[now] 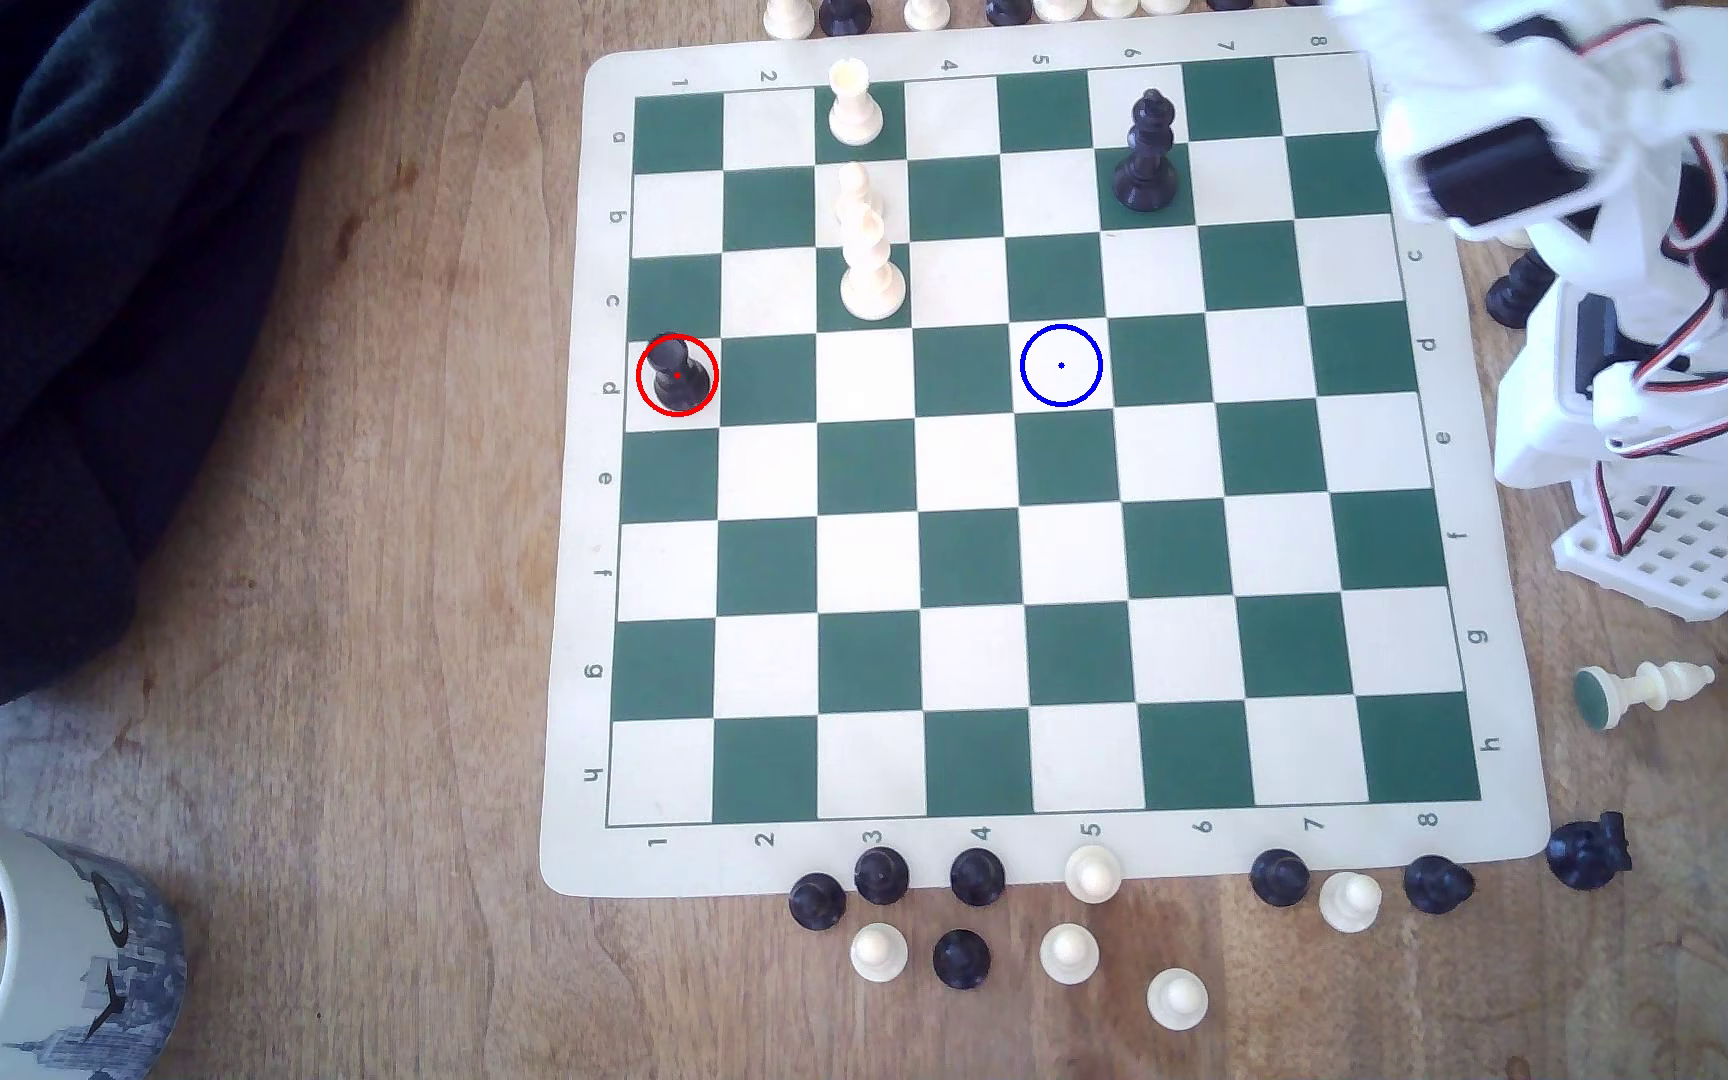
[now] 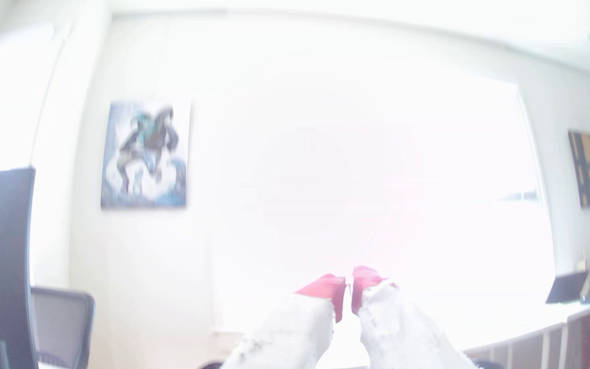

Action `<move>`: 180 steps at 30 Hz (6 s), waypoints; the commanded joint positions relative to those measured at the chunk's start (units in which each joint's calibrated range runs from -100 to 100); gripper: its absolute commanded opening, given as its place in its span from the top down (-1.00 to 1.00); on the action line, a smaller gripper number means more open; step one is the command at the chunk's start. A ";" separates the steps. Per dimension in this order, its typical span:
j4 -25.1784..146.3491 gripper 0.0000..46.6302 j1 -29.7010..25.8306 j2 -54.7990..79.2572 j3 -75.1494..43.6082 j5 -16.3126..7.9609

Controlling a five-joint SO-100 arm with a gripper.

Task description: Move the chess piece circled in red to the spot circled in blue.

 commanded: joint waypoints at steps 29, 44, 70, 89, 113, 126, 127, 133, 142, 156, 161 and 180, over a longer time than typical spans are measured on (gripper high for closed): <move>63.67 0.84 -3.51 83.84 -92.79 -4.88; 61.87 0.49 -2.80 106.25 -107.93 -6.84; 54.09 0.35 -2.25 121.96 -115.63 -7.23; 52.29 0.36 -2.72 126.88 -115.63 -7.42; 52.13 0.87 -3.35 127.81 -115.99 -7.67; 54.42 0.99 -2.80 120.77 -117.26 -7.77; 54.91 0.99 -2.96 119.41 -116.81 -7.86; 54.99 0.99 -4.83 103.62 -102.76 -7.86; 54.01 0.99 -4.37 89.10 -83.36 -7.96; 48.36 0.99 -2.02 73.23 -55.52 -7.86; 46.72 0.99 0.33 68.65 -46.91 -7.67; 41.31 0.99 2.20 62.28 -28.23 -7.81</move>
